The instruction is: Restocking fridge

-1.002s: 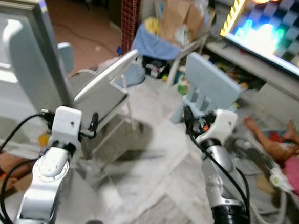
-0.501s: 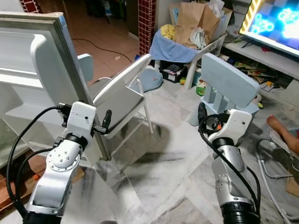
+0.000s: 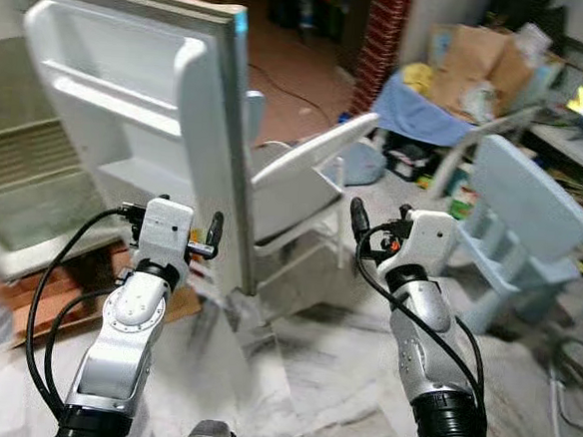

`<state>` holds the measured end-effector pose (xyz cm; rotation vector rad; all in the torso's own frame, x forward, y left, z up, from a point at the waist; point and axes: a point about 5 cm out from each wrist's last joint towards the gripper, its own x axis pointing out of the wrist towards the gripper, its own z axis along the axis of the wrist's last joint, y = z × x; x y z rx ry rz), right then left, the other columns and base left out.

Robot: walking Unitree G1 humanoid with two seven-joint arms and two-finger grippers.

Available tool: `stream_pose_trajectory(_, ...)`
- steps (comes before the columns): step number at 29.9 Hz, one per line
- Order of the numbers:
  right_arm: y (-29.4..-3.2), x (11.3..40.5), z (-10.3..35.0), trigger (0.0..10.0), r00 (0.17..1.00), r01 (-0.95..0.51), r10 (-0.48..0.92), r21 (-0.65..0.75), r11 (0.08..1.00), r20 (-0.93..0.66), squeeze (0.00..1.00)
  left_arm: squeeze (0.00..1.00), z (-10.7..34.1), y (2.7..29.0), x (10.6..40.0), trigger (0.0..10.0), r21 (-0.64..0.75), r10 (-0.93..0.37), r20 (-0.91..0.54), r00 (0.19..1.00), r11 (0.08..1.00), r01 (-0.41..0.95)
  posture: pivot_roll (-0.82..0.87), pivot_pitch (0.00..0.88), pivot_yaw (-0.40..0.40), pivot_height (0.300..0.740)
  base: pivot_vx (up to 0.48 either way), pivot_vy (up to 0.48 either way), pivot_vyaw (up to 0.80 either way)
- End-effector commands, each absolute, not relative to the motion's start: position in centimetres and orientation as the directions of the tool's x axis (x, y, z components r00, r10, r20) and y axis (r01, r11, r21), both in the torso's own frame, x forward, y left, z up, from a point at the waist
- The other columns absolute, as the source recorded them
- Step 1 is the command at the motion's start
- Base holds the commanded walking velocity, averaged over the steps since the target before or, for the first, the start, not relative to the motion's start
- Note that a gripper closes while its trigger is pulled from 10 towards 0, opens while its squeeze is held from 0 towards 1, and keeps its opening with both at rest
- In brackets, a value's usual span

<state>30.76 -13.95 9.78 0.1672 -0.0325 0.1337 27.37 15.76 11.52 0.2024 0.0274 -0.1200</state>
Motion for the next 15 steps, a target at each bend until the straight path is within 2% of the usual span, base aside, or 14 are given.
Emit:
stream_pose_trajectory(1, -13.88, 30.84, 9.84, 10.0, 0.989, -0.147, 0.141, 0.16, 0.976, 0.049, 0.0, 0.0, 11.18, 16.35, 27.13, 10.0, 0.195, -0.093, -0.046, 0.995, 0.976, 0.1, 0.13, 0.0, -0.025, 0.74, 0.0, 0.0, 0.76)
stream_pose_trajectory(5, -13.9, 30.45, 9.71, 10.0, 0.986, -0.163, 0.156, 0.156, 0.974, 0.054, 0.0, 0.0, 10.93, 16.73, 26.87, 10.0, 0.17, -0.061, -0.054, 0.997, 0.983, 0.069, 0.13, 0.0, -0.028, 0.74, 0.259, 0.0, 0.73)
stream_pose_trajectory(15, -13.32, 30.67, 10.04, 10.0, 0.978, -0.205, 0.198, 0.14, 0.969, 0.067, 0.0, 0.0, 10.77, 15.92, 26.52, 10.0, 0.15, -0.091, -0.045, 0.995, 0.984, 0.096, 0.13, 0.0, -0.041, 0.74, 0.286, 0.0, 0.71)
